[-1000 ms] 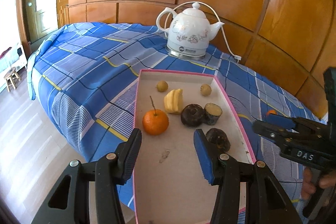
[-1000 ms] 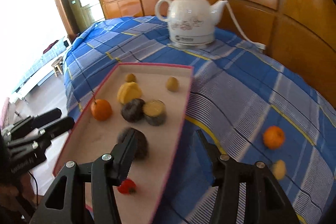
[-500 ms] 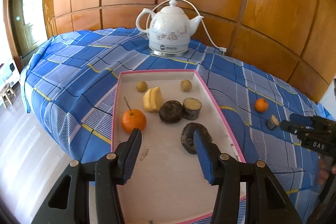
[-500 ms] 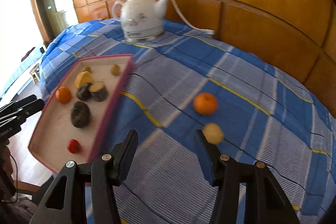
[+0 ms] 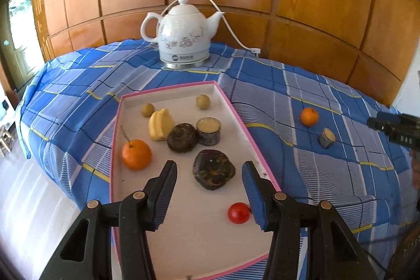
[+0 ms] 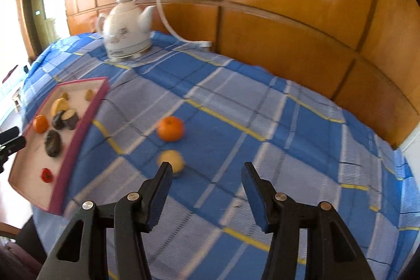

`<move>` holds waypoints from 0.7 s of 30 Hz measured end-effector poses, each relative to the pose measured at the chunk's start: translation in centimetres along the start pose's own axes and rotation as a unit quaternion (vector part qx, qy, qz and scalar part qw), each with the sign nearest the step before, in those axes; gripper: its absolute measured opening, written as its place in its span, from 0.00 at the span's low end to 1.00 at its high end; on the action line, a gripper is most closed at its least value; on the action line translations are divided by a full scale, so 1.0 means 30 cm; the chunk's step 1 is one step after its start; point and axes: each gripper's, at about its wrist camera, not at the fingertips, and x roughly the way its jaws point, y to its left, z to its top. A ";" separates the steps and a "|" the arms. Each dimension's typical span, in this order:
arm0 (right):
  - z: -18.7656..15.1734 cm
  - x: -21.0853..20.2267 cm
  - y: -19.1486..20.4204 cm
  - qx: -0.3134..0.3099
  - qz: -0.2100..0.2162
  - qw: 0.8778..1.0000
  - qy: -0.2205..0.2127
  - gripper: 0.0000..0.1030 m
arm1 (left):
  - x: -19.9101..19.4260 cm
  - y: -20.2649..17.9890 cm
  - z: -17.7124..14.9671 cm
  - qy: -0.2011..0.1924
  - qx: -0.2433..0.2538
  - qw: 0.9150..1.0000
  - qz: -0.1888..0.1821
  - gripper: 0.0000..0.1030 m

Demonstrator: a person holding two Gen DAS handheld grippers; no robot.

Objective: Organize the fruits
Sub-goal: 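Move both tools back toward the orange and yellow-topped chunk on the bedspread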

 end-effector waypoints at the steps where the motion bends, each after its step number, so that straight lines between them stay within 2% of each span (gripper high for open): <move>1: -0.002 0.004 -0.028 0.002 -0.011 1.000 -0.001 0.54 | 0.002 -0.008 0.002 0.000 0.003 1.000 -0.001 0.51; 5: -0.024 0.037 -0.136 0.042 -0.044 0.998 0.000 0.54 | 0.011 -0.056 0.013 0.003 0.021 1.000 -0.011 0.51; 8: -0.043 0.080 -0.219 0.100 -0.061 0.993 0.033 0.54 | 0.019 -0.088 0.022 0.005 0.033 0.999 -0.017 0.51; 14: -0.040 0.082 -0.301 0.175 -0.034 0.983 0.037 0.54 | 0.043 -0.152 0.035 0.013 0.053 0.998 -0.027 0.51; 21: -0.038 0.090 -0.300 0.183 -0.027 0.982 0.043 0.54 | 0.081 -0.226 0.042 0.025 0.078 0.996 -0.041 0.53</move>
